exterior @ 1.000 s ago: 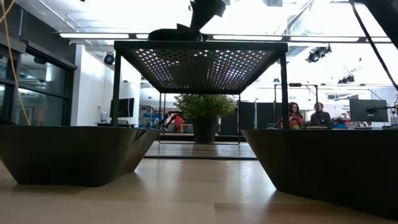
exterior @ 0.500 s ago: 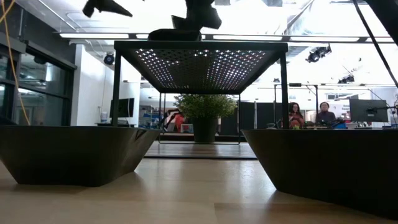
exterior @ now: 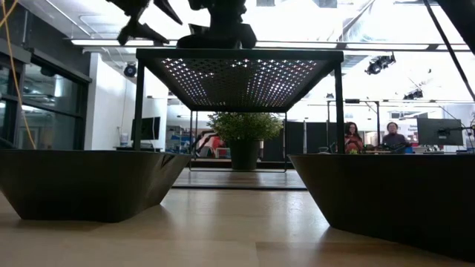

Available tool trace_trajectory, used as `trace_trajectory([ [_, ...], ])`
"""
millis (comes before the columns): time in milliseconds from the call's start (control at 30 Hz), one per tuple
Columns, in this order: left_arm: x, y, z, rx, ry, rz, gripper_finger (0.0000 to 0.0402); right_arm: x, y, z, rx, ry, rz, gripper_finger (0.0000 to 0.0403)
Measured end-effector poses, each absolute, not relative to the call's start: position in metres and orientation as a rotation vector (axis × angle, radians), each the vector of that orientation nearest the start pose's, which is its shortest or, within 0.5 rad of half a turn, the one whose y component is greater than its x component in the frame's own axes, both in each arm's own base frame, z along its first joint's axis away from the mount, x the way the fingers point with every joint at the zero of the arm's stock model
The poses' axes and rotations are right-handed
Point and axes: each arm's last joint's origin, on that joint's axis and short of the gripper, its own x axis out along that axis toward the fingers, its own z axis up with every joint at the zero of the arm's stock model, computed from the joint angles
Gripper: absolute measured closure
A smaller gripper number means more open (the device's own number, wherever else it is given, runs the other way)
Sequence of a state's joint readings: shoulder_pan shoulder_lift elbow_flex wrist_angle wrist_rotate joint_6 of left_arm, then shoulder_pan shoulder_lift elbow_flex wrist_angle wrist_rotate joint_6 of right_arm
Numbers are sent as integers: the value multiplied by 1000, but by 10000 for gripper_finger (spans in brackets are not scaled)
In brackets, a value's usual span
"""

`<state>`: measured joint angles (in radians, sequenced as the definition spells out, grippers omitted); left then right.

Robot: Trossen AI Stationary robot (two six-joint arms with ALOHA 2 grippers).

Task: Pick & Place Mini shaped plates
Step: Stack the distorted square plate on top of the distorted square plate on the shelf

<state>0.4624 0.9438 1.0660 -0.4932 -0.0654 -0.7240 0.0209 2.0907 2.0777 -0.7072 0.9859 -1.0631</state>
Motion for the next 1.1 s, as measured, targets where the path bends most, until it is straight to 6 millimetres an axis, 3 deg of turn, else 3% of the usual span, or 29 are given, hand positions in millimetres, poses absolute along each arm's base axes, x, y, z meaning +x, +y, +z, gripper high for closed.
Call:
trace_trajectory([
  [200, 188, 94, 365, -811, 185, 570, 142, 460, -33, 335, -1308, 1146, -519, 403],
  [400, 190, 96, 367, -847, 141, 590, 142, 455, -46, 331, -1320, 1222, -496, 403],
  [1100, 200, 104, 358, -957, 93, 718, 142, 458, -53, 327, -1513, 1291, -307, 403],
])
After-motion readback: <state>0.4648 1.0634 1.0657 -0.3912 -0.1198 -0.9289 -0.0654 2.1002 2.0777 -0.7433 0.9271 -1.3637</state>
